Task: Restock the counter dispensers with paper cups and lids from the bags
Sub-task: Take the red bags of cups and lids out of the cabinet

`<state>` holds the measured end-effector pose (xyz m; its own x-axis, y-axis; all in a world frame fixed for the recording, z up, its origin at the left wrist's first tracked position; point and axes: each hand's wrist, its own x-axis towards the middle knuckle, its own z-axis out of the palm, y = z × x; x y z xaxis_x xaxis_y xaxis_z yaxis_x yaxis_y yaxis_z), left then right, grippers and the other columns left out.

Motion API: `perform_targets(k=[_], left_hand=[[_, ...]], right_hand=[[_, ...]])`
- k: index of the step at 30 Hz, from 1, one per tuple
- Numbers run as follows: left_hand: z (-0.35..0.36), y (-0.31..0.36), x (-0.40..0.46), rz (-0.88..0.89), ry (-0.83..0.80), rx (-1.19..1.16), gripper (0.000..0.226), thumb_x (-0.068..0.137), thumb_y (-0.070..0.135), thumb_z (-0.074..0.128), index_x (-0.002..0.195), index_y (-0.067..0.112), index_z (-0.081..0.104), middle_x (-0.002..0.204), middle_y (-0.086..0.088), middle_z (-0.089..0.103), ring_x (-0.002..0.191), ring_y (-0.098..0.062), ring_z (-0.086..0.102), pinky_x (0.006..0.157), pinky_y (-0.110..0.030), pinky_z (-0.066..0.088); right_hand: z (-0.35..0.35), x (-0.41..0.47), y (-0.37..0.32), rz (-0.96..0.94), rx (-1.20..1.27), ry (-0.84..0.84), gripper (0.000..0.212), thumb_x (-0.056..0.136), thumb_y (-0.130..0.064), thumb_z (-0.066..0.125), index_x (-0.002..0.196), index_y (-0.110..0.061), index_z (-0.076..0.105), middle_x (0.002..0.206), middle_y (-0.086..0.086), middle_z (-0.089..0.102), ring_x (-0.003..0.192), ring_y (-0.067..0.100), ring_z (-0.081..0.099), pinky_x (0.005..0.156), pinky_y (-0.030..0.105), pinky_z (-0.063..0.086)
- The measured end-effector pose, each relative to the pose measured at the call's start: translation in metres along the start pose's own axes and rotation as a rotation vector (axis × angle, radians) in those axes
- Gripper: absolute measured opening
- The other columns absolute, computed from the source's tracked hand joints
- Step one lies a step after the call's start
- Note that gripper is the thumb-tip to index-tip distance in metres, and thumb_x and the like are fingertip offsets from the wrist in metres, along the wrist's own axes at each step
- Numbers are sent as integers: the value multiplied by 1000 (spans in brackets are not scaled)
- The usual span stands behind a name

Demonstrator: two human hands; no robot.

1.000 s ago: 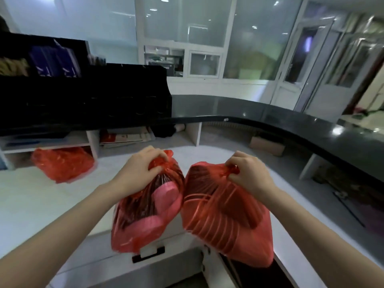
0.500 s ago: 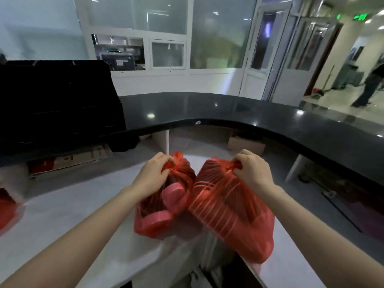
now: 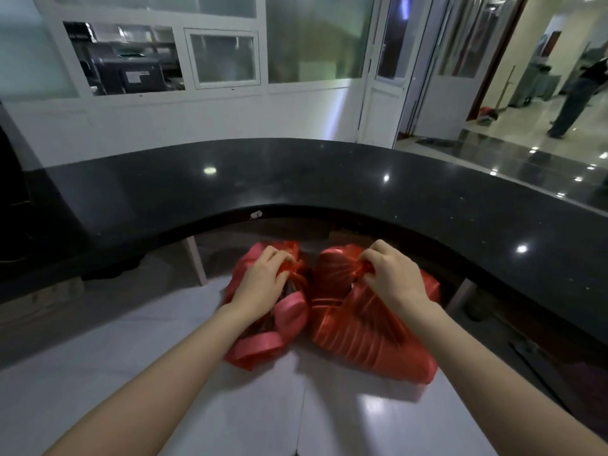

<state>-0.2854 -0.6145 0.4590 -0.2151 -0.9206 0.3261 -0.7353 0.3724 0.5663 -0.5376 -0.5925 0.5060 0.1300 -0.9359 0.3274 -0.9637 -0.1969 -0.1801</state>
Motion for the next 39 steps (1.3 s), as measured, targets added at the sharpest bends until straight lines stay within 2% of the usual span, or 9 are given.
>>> perform_targets(k=[7, 11, 15, 20, 22, 25, 32, 35, 39], left_hand=[[18, -4, 1, -75, -280, 77, 53, 94, 31, 58, 144, 28, 41, 138, 5, 44, 124, -19, 50, 102, -35, 43], [-2, -4, -32, -43, -99, 55, 52, 95, 34, 57, 144, 27, 42, 144, 5, 43, 129, -16, 45, 106, -33, 39], [-41, -16, -99, -124, 47, -5, 39, 93, 29, 58, 131, 26, 54, 128, 3, 56, 117, -16, 55, 99, -34, 45], [-90, -40, -241, -247, 187, -78, 21, 92, 18, 61, 112, 22, 64, 97, 6, 63, 88, -9, 62, 84, -35, 52], [-108, -47, -314, -314, 232, -79, 19, 93, 18, 60, 111, 23, 64, 97, 9, 62, 88, -6, 61, 83, -32, 52], [-130, -60, -432, -453, 287, -80, 19, 94, 19, 58, 111, 25, 64, 99, 11, 62, 89, -3, 60, 82, -27, 50], [-165, -68, -680, -848, 353, -42, 19, 92, 16, 61, 110, 22, 63, 97, 1, 64, 83, -14, 62, 77, -30, 51], [-164, -64, -766, -1035, 412, -56, 18, 92, 19, 61, 108, 26, 61, 98, 4, 63, 86, -15, 64, 81, -36, 53], [-134, -54, -867, -1301, 441, -60, 23, 94, 27, 58, 117, 23, 59, 110, 3, 61, 95, -14, 59, 79, -31, 45]], right_hand=[[27, -6, 13, 22, 52, -111, 38, 80, -16, 64, 118, -17, 64, 116, 2, 57, 109, 27, 53, 85, 39, 48], [18, -18, -2, -36, -32, -26, 46, 73, -16, 69, 119, -15, 63, 115, 5, 59, 106, 31, 54, 85, 42, 45], [9, -50, -51, -107, 92, 58, 31, 77, -15, 69, 108, -15, 67, 112, 3, 60, 101, 28, 56, 83, 42, 48], [15, -127, -140, -282, 205, -44, 24, 77, -13, 66, 100, -17, 70, 102, 3, 64, 92, 31, 60, 78, 44, 51], [22, -168, -182, -365, 230, -90, 24, 76, -13, 65, 99, -15, 70, 99, 5, 64, 91, 33, 61, 77, 43, 51], [33, -237, -247, -439, 261, -192, 23, 85, -16, 62, 107, -17, 68, 110, 0, 62, 104, 25, 57, 89, 37, 44], [64, -386, -375, -651, 330, -491, 30, 93, -18, 53, 121, -18, 61, 124, -2, 56, 112, 20, 53, 92, 30, 43], [85, -438, -415, -746, 316, -621, 31, 94, -18, 52, 124, -16, 60, 125, 1, 55, 114, 22, 52, 93, 31, 42], [127, -502, -452, -868, 273, -771, 36, 92, -16, 52, 129, -16, 55, 129, 5, 53, 117, 25, 50, 97, 34, 40]])
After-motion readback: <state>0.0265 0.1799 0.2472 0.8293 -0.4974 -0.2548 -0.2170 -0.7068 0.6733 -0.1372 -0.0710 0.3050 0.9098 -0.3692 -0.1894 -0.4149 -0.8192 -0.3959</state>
